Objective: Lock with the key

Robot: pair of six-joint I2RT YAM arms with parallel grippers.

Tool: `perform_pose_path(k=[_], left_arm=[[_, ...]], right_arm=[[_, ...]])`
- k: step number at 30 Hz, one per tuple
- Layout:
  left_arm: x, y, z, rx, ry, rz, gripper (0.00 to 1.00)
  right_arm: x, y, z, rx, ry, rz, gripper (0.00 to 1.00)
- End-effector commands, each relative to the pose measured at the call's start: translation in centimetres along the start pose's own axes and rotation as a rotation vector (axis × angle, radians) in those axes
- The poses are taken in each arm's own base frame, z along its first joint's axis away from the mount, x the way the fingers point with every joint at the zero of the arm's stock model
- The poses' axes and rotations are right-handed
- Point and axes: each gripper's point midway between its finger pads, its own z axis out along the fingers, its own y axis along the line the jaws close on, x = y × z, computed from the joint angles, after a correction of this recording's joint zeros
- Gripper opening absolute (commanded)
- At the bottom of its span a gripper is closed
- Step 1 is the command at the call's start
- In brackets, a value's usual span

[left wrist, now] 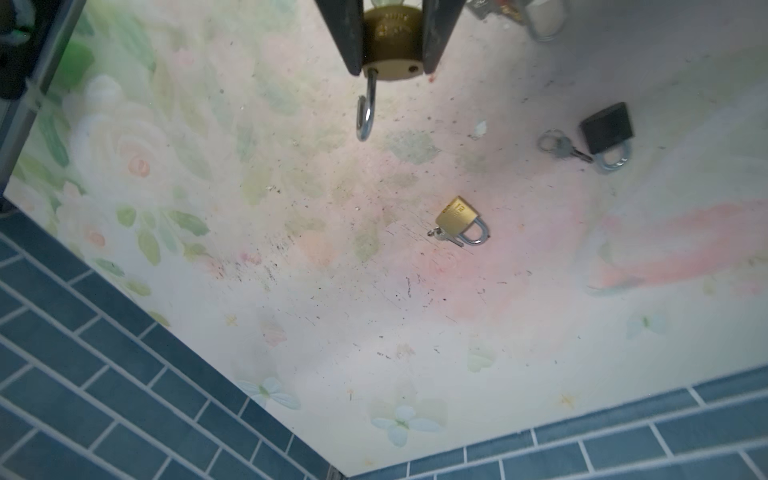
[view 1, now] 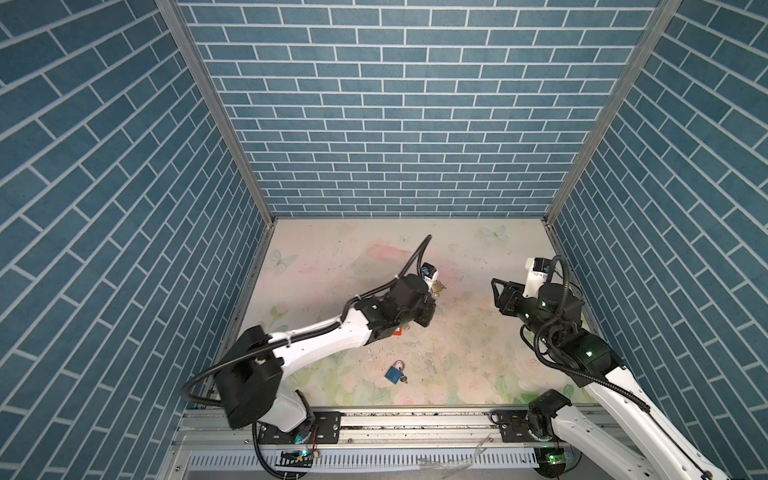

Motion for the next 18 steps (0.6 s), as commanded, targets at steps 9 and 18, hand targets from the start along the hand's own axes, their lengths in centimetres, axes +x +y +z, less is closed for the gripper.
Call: perform_pose_path(k=[9, 18], left_arm=[[-1.3, -2.9, -7.1, 0.153, -0.367, 0.680, 0.00], [0.8, -4.1, -5.7, 0.107, -0.274, 0.920, 0.00]], right_arm=[[6.5, 8.8, -1.9, -0.482, 0.494, 0.200, 0.51], [9.3, 10.0, -1.4, -0.540, 0.616, 0.349, 0.45]])
